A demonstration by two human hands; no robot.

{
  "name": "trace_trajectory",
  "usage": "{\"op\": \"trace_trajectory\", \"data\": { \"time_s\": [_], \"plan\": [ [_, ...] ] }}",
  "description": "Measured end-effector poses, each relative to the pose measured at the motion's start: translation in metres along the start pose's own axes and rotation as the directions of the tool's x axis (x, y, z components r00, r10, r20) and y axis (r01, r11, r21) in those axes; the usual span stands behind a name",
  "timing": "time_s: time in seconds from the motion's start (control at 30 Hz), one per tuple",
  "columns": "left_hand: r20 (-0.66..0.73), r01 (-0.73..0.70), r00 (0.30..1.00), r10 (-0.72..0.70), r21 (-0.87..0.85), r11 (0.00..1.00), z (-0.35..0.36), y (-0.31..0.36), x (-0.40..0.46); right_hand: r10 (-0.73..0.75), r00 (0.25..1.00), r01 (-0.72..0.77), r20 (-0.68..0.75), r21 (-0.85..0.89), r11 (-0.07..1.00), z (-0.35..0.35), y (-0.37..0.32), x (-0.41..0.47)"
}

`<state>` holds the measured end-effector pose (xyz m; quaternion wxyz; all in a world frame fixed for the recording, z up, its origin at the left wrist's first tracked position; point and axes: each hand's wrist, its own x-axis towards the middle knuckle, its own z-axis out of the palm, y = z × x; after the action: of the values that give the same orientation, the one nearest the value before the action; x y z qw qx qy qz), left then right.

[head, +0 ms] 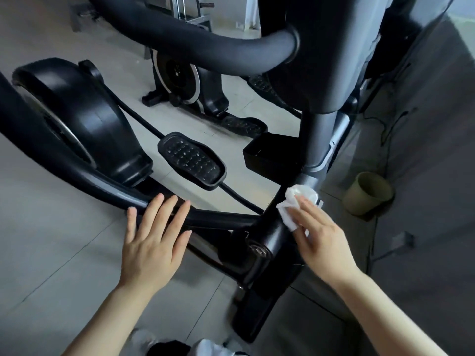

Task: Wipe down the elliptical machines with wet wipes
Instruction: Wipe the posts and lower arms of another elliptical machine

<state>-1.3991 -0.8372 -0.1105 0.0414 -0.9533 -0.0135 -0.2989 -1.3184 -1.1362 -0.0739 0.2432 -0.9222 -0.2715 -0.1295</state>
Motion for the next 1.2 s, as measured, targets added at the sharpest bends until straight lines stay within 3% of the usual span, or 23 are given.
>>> {"op": "trace_trajectory", "data": {
  "time_s": [0.13,0.27,0.4,0.53,0.67,0.8,0.93,1.07,1.2],
  "plan": [
    [-0.019,0.035,0.999,-0.035,-0.013,0.999,0.004,0.006,-0.003,-0.158,0.987,0.161,-0.030,0.111,0.981,0.006,-0.023,-0.035],
    [-0.024,0.072,0.997,-0.073,-0.032,0.997,0.009,0.013,-0.002,-0.331,0.940,0.323,0.082,0.099,0.941,0.007,-0.034,-0.003],
    [-0.030,0.064,0.997,-0.065,-0.029,0.998,0.006,0.013,-0.003,-0.223,0.958,0.253,0.180,-0.170,0.952,0.023,-0.041,0.042],
    [0.010,0.042,0.999,-0.042,0.008,0.999,-0.001,0.010,-0.006,-0.131,0.973,0.202,0.188,-0.435,0.878,0.046,-0.099,0.040],
    [0.024,0.046,0.998,-0.049,0.114,0.992,-0.008,0.001,-0.010,-0.239,0.955,0.282,0.177,-0.285,0.916,0.082,-0.145,0.043],
    [-0.026,0.048,0.999,-0.044,0.181,0.982,-0.011,-0.017,-0.017,-0.377,0.914,0.406,0.151,-0.296,0.865,0.068,-0.119,0.040],
    [-0.011,0.024,1.000,-0.023,0.133,0.991,-0.013,-0.022,-0.018,-0.256,0.954,0.298,0.156,-0.404,0.865,0.026,-0.068,0.027],
    [-0.007,0.075,0.997,-0.075,0.073,0.994,-0.016,-0.014,-0.017,-0.268,0.956,0.289,0.117,-0.244,0.926,0.039,-0.075,0.040],
    [-0.045,0.143,0.988,-0.147,-0.082,0.986,-0.031,-0.012,-0.016,-0.440,0.893,0.437,0.098,0.056,0.898,0.079,-0.117,0.047]
  ]
}}
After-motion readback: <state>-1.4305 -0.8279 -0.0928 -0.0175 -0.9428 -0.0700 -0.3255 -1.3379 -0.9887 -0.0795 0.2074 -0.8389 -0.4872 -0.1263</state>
